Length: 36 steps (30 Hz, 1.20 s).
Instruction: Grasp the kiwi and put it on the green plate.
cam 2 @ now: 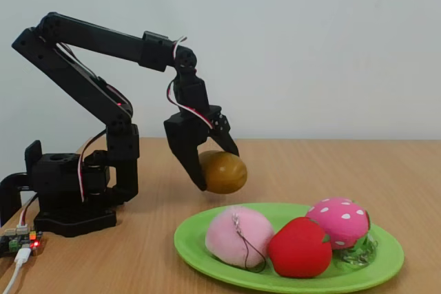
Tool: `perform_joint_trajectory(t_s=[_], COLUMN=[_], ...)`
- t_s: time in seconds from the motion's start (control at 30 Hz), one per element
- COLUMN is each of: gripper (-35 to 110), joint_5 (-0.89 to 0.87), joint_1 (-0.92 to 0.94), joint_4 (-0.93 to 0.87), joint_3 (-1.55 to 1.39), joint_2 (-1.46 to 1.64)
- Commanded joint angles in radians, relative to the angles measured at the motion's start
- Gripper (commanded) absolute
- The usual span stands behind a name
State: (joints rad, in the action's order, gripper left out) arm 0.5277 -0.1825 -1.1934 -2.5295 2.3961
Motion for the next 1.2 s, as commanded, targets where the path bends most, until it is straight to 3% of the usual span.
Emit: perform_joint_trajectory(t_s=[0.0,0.93,1.17], gripper=[37,41,42], joint_5=[0.009,0.103,0.115], joint_1=[0.032,0.417,0.420], joint_4=[0.000,0.006,0.009], joint_3=[0.063,0.337,0.324], joint_2=[0.034,-0.179,-0.189])
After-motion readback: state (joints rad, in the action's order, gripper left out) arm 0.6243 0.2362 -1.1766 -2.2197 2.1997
